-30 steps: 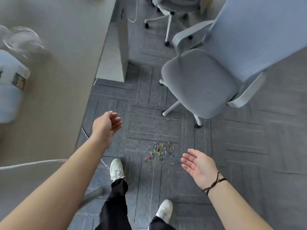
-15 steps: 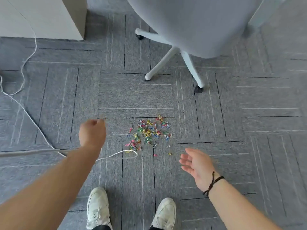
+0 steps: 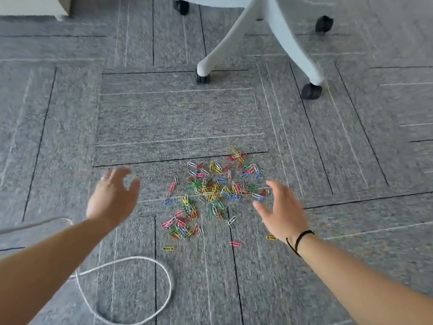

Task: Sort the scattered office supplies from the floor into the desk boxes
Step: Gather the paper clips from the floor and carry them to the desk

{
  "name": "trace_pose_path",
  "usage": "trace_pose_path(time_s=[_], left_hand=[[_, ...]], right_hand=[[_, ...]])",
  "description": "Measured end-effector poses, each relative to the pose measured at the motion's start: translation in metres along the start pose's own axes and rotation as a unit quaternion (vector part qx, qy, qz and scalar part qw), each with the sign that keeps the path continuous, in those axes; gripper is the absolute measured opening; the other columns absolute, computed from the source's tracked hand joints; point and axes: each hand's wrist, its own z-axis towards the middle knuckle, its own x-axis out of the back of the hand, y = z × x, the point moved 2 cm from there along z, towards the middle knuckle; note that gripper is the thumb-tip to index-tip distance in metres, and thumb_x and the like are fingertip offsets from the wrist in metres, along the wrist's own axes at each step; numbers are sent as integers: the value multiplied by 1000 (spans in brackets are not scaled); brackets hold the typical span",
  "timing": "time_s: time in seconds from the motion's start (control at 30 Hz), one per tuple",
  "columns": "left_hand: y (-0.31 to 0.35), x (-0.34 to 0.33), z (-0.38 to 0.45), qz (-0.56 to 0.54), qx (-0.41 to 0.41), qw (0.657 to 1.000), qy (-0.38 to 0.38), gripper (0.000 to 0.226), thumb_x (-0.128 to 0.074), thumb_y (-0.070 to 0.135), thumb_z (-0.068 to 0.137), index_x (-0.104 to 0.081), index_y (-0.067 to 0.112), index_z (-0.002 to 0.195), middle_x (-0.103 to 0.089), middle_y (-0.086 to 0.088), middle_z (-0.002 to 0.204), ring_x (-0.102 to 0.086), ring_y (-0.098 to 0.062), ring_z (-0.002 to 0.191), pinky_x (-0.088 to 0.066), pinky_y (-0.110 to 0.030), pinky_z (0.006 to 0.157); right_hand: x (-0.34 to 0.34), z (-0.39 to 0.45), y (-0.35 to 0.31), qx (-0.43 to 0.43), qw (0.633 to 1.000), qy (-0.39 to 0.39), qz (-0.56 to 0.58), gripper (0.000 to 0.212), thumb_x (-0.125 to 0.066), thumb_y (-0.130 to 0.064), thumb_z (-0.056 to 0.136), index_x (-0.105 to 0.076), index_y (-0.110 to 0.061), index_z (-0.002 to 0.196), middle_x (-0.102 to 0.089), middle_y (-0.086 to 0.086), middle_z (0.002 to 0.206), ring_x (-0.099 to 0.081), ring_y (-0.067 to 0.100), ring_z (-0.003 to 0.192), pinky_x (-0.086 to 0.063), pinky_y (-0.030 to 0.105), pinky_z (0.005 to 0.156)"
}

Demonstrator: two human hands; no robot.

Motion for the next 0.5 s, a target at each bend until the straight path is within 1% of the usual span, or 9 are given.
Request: trace_pose_path(time_s=[0.07, 0.13, 0.17, 0.2, 0.23, 0.3, 0.37, 0.43, 0.5], left_hand=[[25, -43, 1, 34, -145, 985, -82, 66, -43, 60, 98, -31, 26, 153, -34, -9, 159, -44, -28, 136, -47, -52, 102], [40, -71, 1, 107, -265, 946, -156, 92, -33, 79, 88, 4, 35, 160, 4, 1, 170, -11, -27, 154, -26, -52, 121], [44, -78, 3, 146, -308, 922, -182, 103, -31, 86, 82, 23, 38, 156, 23, 5, 167, 8, -26, 155, -12, -51, 124], [45, -81, 4, 184, -341, 900, -197, 114, -33, 91, 76, 36, 39, 149, 37, 7, 162, 24, -24, 151, 0, -48, 124], [44, -81, 7, 214, -366, 881, -208, 125, -37, 95, 70, 44, 37, 144, 46, 7, 156, 36, -22, 146, 9, -45, 122], [35, -76, 12, 263, -400, 849, -225, 146, -49, 100, 56, 48, 31, 142, 53, 4, 151, 46, -21, 140, 19, -44, 118], [26, -72, 12, 308, -417, 823, -233, 159, -55, 101, 47, 47, 27, 143, 54, -1, 151, 47, -23, 141, 20, -47, 119], [19, -71, 5, 341, -419, 804, -247, 162, -59, 100, 44, 47, 27, 143, 57, -4, 148, 51, -24, 138, 23, -49, 118], [16, -72, -7, 352, -411, 799, -262, 161, -63, 96, 45, 50, 30, 140, 62, -3, 143, 57, -23, 131, 30, -46, 113]], right_hand=[[-10, 25, 4, 44, 998, 0, -50, 86, -45, -70, 91, -13, -24, 157, -13, 8, 166, -14, 24, 153, -19, 43, 124], [-15, 45, 3, 72, 995, -6, -68, 95, -38, -78, 88, 3, -29, 158, 3, 4, 168, 0, 21, 155, -8, 40, 125], [-16, 54, 1, 88, 993, -9, -75, 98, -36, -80, 86, 8, -30, 157, 8, 2, 168, 4, 20, 155, -3, 38, 124], [-16, 62, -2, 105, 991, -10, -86, 99, -34, -82, 85, 12, -31, 157, 12, 1, 167, 7, 18, 155, 0, 36, 123], [-15, 70, -5, 121, 987, -9, -100, 99, -32, -82, 85, 13, -31, 157, 14, 1, 167, 8, 18, 154, 3, 34, 122], [-13, 82, -11, 136, 983, -7, -126, 100, -29, -84, 84, 15, -31, 157, 15, 1, 167, 8, 17, 154, 6, 32, 119], [-17, 85, -13, 130, 982, -9, -134, 100, -27, -85, 84, 16, -31, 157, 15, 1, 167, 9, 17, 154, 7, 33, 119], [-25, 81, -14, 134, 983, -25, -125, 101, -24, -87, 83, 16, -30, 157, 16, 1, 167, 12, 16, 154, 6, 37, 123], [-31, 77, -14, 141, 983, -27, -117, 102, -20, -89, 81, 17, -31, 157, 17, 2, 167, 14, 17, 153, 1, 42, 126]])
